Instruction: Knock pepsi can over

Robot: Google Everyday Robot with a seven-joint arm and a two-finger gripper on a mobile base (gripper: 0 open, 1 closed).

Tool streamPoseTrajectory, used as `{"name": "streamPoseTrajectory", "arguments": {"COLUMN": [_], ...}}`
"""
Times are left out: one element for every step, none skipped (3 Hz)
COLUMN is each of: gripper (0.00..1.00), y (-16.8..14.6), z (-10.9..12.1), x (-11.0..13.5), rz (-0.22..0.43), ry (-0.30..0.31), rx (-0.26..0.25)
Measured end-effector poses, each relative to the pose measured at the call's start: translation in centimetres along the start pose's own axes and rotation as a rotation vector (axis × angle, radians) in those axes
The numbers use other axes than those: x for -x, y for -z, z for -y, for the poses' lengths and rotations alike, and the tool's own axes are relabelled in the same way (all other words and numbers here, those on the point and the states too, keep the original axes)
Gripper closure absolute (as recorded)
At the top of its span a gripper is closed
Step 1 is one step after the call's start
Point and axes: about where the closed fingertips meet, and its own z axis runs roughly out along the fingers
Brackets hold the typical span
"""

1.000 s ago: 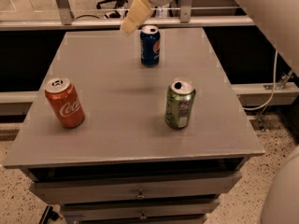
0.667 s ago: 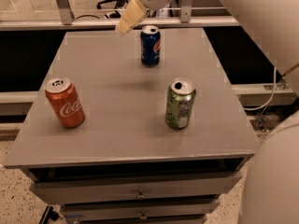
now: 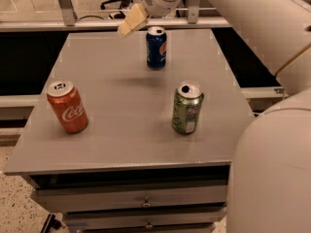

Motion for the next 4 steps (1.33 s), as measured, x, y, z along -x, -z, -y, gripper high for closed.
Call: {"name": "streamPoseTrajectory", "arguments": {"gripper": [0.00, 0.00, 0.00, 0.00], "y": [-1.7, -2.9, -4.1, -4.7], "z": [0.5, 1.2, 1.5, 1.9], "x": [-0.3, -0.5, -0.8, -1.6], "rz": [-0.021, -0.045, -0.097, -0.148], "ry": [-0.053, -0.091, -0.116, -0.152], "rx": [-0.001, -0.012, -0.013, -0.009]}}
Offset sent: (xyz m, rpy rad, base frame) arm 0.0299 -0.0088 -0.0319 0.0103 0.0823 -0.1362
